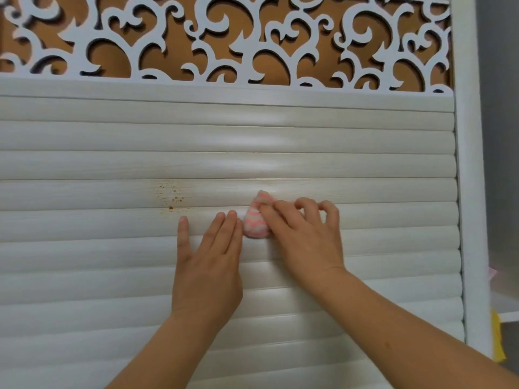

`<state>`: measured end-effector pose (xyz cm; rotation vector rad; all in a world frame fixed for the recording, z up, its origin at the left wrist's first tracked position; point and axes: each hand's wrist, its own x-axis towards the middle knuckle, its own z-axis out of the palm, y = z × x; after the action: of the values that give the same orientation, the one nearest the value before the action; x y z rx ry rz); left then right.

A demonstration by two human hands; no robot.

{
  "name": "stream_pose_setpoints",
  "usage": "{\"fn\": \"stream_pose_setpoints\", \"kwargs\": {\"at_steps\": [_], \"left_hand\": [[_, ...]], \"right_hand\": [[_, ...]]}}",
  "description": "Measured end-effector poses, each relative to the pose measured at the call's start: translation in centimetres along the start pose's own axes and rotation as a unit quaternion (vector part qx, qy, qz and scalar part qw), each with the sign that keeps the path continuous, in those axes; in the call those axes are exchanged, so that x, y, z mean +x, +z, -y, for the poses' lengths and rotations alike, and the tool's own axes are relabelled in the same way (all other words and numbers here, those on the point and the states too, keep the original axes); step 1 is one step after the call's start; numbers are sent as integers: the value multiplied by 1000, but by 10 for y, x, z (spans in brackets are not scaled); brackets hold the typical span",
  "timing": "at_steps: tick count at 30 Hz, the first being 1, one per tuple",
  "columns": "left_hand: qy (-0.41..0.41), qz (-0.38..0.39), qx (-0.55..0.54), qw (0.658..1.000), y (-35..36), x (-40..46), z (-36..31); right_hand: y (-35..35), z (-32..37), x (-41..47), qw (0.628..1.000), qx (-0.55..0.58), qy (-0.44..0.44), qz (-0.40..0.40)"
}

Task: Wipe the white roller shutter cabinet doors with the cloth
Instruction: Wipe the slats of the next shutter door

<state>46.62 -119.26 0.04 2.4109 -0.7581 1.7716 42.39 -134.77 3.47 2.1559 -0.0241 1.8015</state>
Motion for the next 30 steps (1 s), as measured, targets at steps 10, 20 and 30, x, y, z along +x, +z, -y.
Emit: {"fn": "stream_pose_setpoints", "kwargs": {"at_steps": [10, 20, 30], "left_hand": [[42, -15, -12, 999, -5, 1, 7], [48, 2, -33, 998, 0, 1, 14], [48, -11, -42, 998, 1, 1, 14]], "right_hand": [[3, -50, -4, 937, 54, 344, 34], [12, 48, 48, 994, 67, 72, -42], [-3, -43, 20, 966, -35, 246, 65]]}}
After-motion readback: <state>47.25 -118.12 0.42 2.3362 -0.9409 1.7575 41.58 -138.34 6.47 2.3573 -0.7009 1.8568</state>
